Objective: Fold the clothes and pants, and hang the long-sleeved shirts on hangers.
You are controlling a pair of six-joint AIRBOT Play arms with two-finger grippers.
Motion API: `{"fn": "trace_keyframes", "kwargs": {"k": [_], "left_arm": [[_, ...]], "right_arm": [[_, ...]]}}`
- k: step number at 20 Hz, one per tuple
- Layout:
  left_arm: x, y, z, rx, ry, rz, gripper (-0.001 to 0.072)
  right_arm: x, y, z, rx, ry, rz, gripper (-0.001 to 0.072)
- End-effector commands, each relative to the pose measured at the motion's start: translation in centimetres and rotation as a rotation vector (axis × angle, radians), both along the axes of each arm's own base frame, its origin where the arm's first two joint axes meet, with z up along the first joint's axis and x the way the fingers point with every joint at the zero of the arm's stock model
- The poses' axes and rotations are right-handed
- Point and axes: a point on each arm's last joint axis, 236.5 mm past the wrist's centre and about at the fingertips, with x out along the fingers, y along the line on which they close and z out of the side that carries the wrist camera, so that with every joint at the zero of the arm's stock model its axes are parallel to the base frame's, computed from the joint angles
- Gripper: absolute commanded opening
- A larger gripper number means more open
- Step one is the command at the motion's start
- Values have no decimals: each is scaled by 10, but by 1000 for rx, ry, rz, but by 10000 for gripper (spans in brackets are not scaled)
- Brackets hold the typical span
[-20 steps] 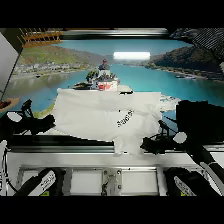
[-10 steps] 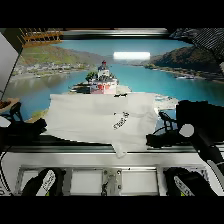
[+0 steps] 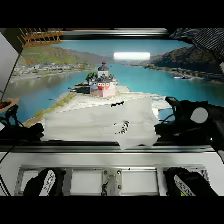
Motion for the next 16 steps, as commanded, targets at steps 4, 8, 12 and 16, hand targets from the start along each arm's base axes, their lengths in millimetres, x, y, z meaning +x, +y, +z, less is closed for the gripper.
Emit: {"fn": "trace_keyframes", "kwargs": {"k": [4,8,12,16], "left_arm": [[70,5,-18,-15,43,-70,4],[105,4,-34,-33,84,-111,4],[125,7,-51,-54,116,-117,4],[140,11,-58,-46,80,-97,442]], "right_arm": [[128,9,2,5,-176,-14,11],[179,14,-20,23,-209,-56,11],[211,40,-29,139,-298,-44,13],[237,57,-20,254,-373,-121,360]]}}
